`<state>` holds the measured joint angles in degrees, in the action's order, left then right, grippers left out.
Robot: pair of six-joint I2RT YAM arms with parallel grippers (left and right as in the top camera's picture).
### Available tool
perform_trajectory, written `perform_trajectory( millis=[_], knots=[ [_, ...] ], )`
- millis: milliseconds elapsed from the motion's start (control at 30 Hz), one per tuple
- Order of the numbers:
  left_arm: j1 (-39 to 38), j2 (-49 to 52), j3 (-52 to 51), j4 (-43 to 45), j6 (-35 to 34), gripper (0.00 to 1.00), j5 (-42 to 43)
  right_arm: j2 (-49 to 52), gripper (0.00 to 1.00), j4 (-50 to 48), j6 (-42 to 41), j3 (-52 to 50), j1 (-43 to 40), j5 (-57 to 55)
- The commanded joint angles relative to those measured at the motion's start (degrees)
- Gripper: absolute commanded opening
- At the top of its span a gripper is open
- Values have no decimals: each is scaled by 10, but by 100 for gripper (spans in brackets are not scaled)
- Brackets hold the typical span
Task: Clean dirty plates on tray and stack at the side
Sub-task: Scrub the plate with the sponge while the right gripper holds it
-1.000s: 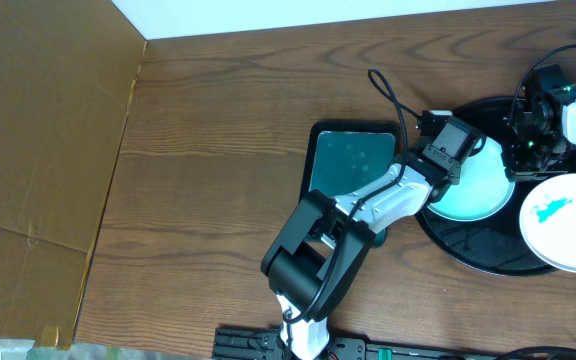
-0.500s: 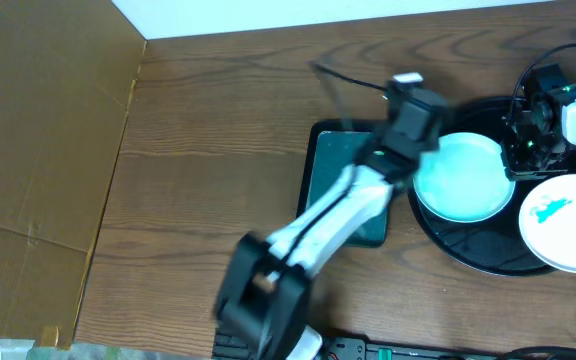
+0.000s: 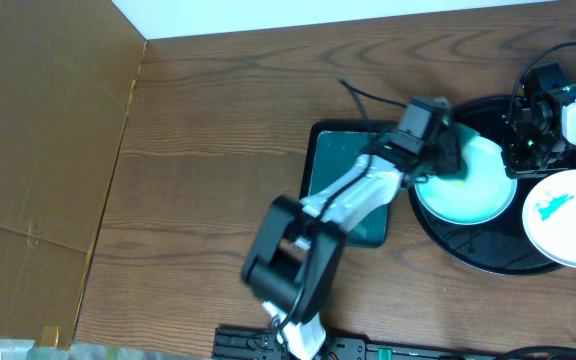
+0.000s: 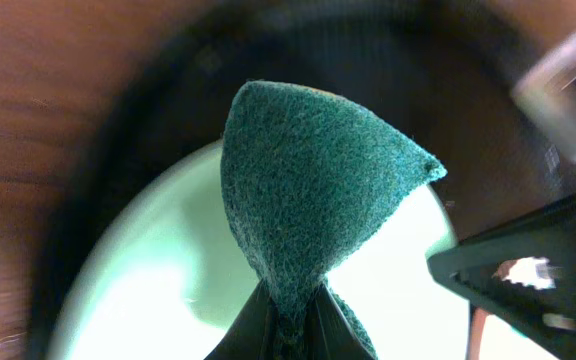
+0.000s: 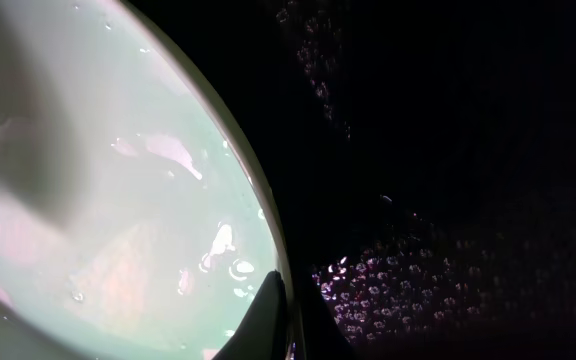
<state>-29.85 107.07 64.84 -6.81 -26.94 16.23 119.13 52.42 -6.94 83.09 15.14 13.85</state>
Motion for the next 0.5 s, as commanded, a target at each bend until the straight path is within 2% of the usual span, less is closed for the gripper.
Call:
perform_trajectory(
  millis=[0, 100, 267, 367, 467],
  knots=[
    [-5, 33, -8, 23, -2, 7, 32, -14, 1, -3, 12, -4, 2, -25],
    [3, 42, -8, 33, 5, 7, -17, -14, 1, -3, 13, -4, 2, -25],
    [19, 42, -8, 31, 80, 7, -115, -14, 1, -4, 13, -4, 2, -25],
    [28, 42, -8, 23, 118, 7, -204, -14, 1, -3, 13, -4, 2, -25],
    [37, 42, -8, 16, 122, 7, -286, -14, 1, -3, 13, -4, 2, -25]
  ],
)
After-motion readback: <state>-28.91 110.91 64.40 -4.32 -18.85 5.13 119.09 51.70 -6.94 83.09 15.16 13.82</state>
